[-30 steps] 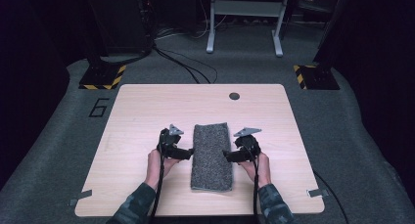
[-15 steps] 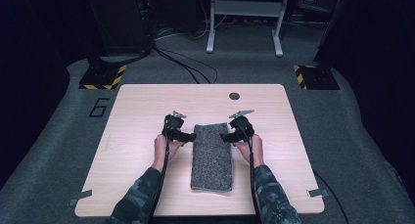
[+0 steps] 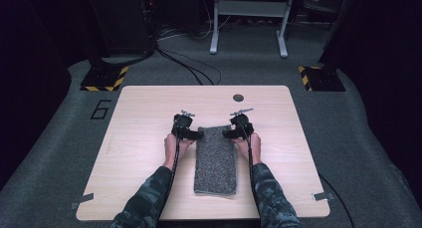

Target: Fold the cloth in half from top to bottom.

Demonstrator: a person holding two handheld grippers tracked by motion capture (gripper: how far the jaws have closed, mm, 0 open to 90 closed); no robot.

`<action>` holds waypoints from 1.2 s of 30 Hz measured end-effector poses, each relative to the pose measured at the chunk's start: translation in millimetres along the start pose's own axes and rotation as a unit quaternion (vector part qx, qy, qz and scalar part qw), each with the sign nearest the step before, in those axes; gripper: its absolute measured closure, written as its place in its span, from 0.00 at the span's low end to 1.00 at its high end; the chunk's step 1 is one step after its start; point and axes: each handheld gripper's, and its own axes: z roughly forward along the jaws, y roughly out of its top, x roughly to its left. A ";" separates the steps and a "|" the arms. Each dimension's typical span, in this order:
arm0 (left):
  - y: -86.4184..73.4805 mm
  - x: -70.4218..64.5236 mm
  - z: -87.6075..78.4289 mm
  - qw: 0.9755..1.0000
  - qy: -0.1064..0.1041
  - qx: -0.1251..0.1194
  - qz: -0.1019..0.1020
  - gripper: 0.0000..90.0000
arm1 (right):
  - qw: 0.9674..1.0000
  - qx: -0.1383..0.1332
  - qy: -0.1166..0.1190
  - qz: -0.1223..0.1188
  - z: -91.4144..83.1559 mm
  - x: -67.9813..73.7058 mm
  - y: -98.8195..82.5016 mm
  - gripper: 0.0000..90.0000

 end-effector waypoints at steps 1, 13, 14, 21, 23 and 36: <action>0.0 -1.6 1.5 1.000 0.002 0.002 0.003 0.33 | 1.000 -0.001 0.001 0.009 1.6 0.6 -1.0 0.37; -6.4 -24.8 9.7 0.998 0.037 -0.009 0.044 0.58 | 1.000 0.002 -0.013 -0.020 6.1 12.7 -3.3 0.66; -7.3 -25.8 9.6 0.998 0.036 -0.011 0.044 0.61 | 1.000 0.000 -0.012 -0.018 6.1 13.8 -3.6 0.69; -10.9 -29.8 9.5 0.998 0.026 -0.025 0.051 0.76 | 1.000 -0.023 -0.003 -0.012 5.0 18.6 -11.3 0.84; -12.4 -31.4 9.3 0.997 0.023 -0.029 0.061 0.81 | 1.000 -0.023 -0.004 -0.008 5.1 19.9 -11.2 0.87; -12.4 -31.3 9.0 0.997 0.006 -0.029 0.065 0.95 | 0.999 -0.044 -0.008 -0.006 3.7 23.9 -17.2 0.95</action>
